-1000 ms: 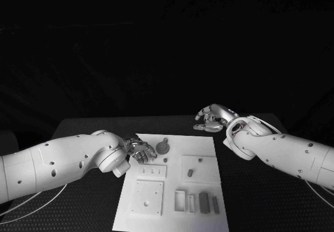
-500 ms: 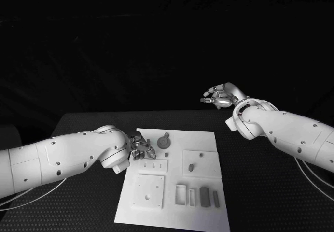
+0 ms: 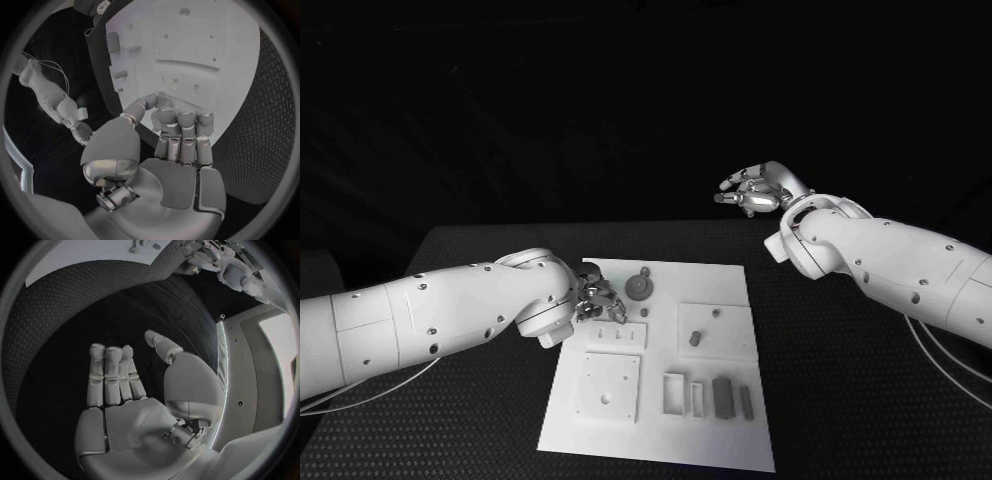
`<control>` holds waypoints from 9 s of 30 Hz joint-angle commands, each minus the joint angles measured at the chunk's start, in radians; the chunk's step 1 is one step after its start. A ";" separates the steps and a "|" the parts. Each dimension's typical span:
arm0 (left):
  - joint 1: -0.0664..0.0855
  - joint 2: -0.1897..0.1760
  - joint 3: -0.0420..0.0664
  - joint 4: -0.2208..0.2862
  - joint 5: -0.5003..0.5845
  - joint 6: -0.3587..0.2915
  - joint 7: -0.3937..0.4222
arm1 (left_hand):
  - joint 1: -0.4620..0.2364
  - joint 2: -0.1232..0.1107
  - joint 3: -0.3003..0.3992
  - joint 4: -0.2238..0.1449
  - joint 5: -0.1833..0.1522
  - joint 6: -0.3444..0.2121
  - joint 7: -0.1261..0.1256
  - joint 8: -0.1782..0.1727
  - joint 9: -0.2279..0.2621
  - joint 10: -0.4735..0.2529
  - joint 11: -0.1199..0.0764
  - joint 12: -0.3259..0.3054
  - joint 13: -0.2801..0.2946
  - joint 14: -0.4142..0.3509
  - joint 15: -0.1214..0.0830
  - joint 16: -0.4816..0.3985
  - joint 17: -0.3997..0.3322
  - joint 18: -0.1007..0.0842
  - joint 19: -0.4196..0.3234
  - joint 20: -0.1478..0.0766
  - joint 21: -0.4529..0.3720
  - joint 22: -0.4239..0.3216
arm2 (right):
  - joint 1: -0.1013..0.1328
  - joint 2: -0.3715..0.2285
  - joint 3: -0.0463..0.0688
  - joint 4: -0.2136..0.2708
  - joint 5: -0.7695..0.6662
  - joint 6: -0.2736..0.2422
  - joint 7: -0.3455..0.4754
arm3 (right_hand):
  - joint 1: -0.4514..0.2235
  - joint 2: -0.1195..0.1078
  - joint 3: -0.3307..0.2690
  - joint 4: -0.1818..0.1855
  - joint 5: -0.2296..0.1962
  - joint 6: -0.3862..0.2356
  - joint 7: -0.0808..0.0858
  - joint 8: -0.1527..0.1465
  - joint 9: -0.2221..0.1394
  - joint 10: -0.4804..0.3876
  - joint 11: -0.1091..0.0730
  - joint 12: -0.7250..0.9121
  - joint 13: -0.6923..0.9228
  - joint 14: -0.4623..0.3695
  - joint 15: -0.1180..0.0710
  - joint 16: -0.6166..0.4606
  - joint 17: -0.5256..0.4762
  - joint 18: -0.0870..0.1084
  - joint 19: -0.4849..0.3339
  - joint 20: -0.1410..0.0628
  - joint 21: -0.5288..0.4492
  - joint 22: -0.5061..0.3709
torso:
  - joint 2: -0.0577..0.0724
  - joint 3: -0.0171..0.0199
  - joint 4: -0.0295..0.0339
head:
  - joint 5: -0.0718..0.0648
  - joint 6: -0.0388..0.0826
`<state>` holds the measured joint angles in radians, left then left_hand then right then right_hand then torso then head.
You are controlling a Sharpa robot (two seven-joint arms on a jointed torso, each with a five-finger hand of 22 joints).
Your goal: Assemble the parts on the task board
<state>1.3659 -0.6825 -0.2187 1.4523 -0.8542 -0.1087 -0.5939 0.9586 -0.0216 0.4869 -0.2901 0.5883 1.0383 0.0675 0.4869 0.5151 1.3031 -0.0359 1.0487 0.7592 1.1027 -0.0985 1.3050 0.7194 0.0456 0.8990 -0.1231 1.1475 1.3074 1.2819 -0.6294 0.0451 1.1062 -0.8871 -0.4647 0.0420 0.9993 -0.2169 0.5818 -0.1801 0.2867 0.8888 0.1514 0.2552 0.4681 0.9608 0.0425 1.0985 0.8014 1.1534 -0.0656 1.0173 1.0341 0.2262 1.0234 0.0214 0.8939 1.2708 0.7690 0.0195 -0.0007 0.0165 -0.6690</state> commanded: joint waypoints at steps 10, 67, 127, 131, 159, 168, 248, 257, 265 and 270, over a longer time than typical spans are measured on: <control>0.004 0.009 -0.018 -0.004 -0.022 0.060 -0.031 | -0.028 0.048 0.016 0.000 0.006 0.089 -0.068 0.003 0.178 0.067 -0.076 0.009 0.012 0.084 -0.110 0.017 -0.009 0.018 0.007 -0.142 0.006 0.009 | 0.003 0.004 0.001 -0.007 0.002 0.026 0.003 | 0.022 0.008 0.010 -0.017 -0.006 -0.005 0.004 -0.001 0.001 -0.008 0.001 0.004 -0.010 -0.008 0.003 0.003 -0.007 0.036 0.000 0.007 -0.008 0.001 | 0.000 -0.0007 0.0023 | 0.001 -0.012; -0.010 0.039 -0.021 -0.026 -0.154 0.101 -0.022 | -0.108 0.034 0.170 0.019 -0.120 0.128 -0.079 -0.025 0.240 0.082 -0.086 0.002 0.028 0.092 -0.115 0.044 -0.039 0.020 0.028 -0.144 0.011 0.007 | 0.003 0.016 0.001 -0.016 -0.019 0.043 0.000 | 0.031 0.014 0.026 -0.031 0.009 -0.005 0.005 0.000 0.000 -0.014 0.002 0.013 -0.026 -0.013 0.004 0.010 -0.018 0.036 0.000 0.011 -0.014 0.006 | 0.000 -0.0017 0.0012 | -0.001 -0.031; -0.024 0.056 -0.021 -0.039 -0.164 0.145 -0.023 | -0.158 0.063 0.175 0.025 -0.120 0.160 -0.088 -0.033 0.270 0.084 -0.095 0.001 0.033 0.091 -0.114 0.057 -0.052 0.021 0.027 -0.143 0.014 0.010 | 0.003 0.020 0.000 -0.015 -0.022 0.050 -0.001 | 0.030 0.017 0.030 -0.037 0.009 -0.005 0.006 0.001 0.000 -0.018 0.003 0.018 -0.035 -0.017 0.005 0.013 -0.024 0.036 -0.001 0.013 -0.018 0.009 | 0.000 -0.0014 0.0011 | -0.001 -0.040; -0.025 0.059 -0.021 -0.038 -0.174 0.145 -0.021 | -0.164 0.065 0.176 0.028 -0.121 0.165 -0.090 -0.032 0.275 0.084 -0.096 0.001 0.033 0.091 -0.114 0.058 -0.054 0.021 0.027 -0.143 0.015 0.010 | 0.003 0.020 0.000 -0.016 -0.022 0.051 -0.001 | 0.030 0.018 0.031 -0.038 0.009 -0.005 0.006 0.001 0.000 -0.019 0.003 0.018 -0.035 -0.018 0.005 0.014 -0.024 0.036 -0.001 0.013 -0.018 0.009 | 0.000 -0.0015 0.0008 | -0.002 -0.040; -0.033 0.065 -0.021 -0.041 -0.214 0.131 -0.031 | -0.201 -0.009 0.125 0.134 -0.363 0.165 -0.086 -0.062 0.323 0.079 -0.090 -0.005 0.045 0.079 -0.119 0.065 -0.075 0.026 0.021 -0.145 0.015 0.010 | 0.003 0.019 0.000 -0.015 -0.024 0.057 -0.001 | 0.028 0.016 0.031 -0.039 0.009 -0.007 0.007 0.001 -0.001 -0.021 0.004 0.020 -0.039 -0.020 0.005 0.015 -0.027 0.036 -0.002 0.014 -0.020 0.011 | 0.000 -0.0016 0.0018 | -0.007 -0.040; -0.033 0.055 -0.021 -0.039 -0.224 0.123 -0.027 | -0.231 -0.073 0.076 0.178 -0.470 0.165 -0.087 -0.077 0.335 0.076 -0.092 -0.014 0.049 0.074 -0.121 0.064 -0.084 0.032 0.012 -0.147 0.006 0.007 | 0.002 0.017 0.000 -0.016 -0.024 0.057 -0.001 | 0.025 0.015 0.031 -0.039 0.009 -0.008 0.007 0.000 -0.001 -0.023 0.004 0.021 -0.041 -0.021 0.006 0.015 -0.028 0.036 -0.003 0.015 -0.021 0.011 | 0.000 -0.0026 0.0016 | -0.008 -0.040; -0.023 0.263 0.066 -0.562 -0.155 0.227 0.084 | -0.200 -0.105 -0.053 0.262 -0.529 -0.078 0.024 -0.257 0.242 -0.078 0.015 -0.287 -0.055 -0.075 -0.003 -0.101 -0.181 -0.002 -0.132 -0.073 -0.155 -0.047 | -0.002 0.024 0.000 -0.040 0.000 0.090 0.017 | 0.001 0.025 0.055 -0.044 0.010 -0.037 0.037 0.025 0.000 -0.033 0.070 -0.467 -0.555 -0.183 0.163 -0.540 -0.402 0.009 -0.284 0.169 -0.484 -0.192 | 0.000 -0.0017 0.0029 | 0.001 0.016; -0.023 0.259 0.065 -0.550 -0.149 0.276 0.083 | -0.176 -0.076 -0.068 0.243 -0.507 -0.040 0.013 -0.238 0.238 -0.068 0.005 -0.286 -0.047 -0.073 -0.006 -0.093 -0.174 -0.001 -0.131 -0.074 -0.150 -0.036 | -0.002 0.025 0.000 -0.041 0.002 0.090 0.016 | 0.006 0.025 0.050 -0.044 0.011 -0.040 0.039 0.025 -0.004 -0.028 0.073 -0.485 -0.575 -0.181 0.166 -0.561 -0.408 0.011 -0.288 0.174 -0.500 -0.198 | 0.000 -0.0023 0.0025 | 0.001 0.014; -0.024 0.259 0.065 -0.549 -0.148 0.292 0.089 | -0.170 -0.069 -0.075 0.235 -0.498 -0.034 0.011 -0.236 0.234 -0.062 0.003 -0.285 -0.043 -0.070 -0.009 -0.087 -0.171 -0.001 -0.127 -0.076 -0.147 -0.032 | -0.002 0.027 0.000 -0.042 0.003 0.094 0.018 | 0.009 0.026 0.048 -0.043 0.012 -0.041 0.039 0.025 -0.006 -0.028 0.076 -0.498 -0.590 -0.183 0.169 -0.578 -0.413 0.012 -0.293 0.179 -0.511 -0.201 | 0.000 -0.0017 0.0023 | 0.001 0.015; -0.025 0.259 0.065 -0.548 -0.146 0.296 0.087 | -0.154 -0.050 -0.077 0.218 -0.488 -0.027 0.009 -0.233 0.230 -0.059 0.001 -0.286 -0.040 -0.070 -0.010 -0.085 -0.169 -0.001 -0.126 -0.077 -0.147 -0.028 | -0.002 0.029 0.000 -0.044 0.005 0.093 0.017 | 0.010 0.028 0.047 -0.042 0.013 -0.042 0.039 0.025 -0.007 -0.027 0.078 -0.504 -0.598 -0.183 0.171 -0.586 -0.417 0.013 -0.294 0.180 -0.517 -0.203 | 0.000 -0.0014 0.0025 | 0.001 0.014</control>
<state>1.3413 -0.4246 -0.1536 0.9023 -1.0074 0.1600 -0.5178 0.8046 -0.0781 0.4105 -0.0681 0.0961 1.0076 0.0769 0.2469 0.7455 1.2384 -0.0356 0.7636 0.7181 1.0260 -0.1070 1.2159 0.5492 0.0539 0.7682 -0.0820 0.9971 1.2783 1.2798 -0.6016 0.0449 1.0636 -0.8848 -0.3844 0.0467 1.0031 -0.1919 0.6359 -0.2231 0.2943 0.8526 0.1914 0.2779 0.4616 0.9294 0.1178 0.5999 0.2046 0.9699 0.1008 0.4364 0.6185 0.2395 0.7335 0.1962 0.3831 1.0691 0.7686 0.0175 0.0017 0.0178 -0.6543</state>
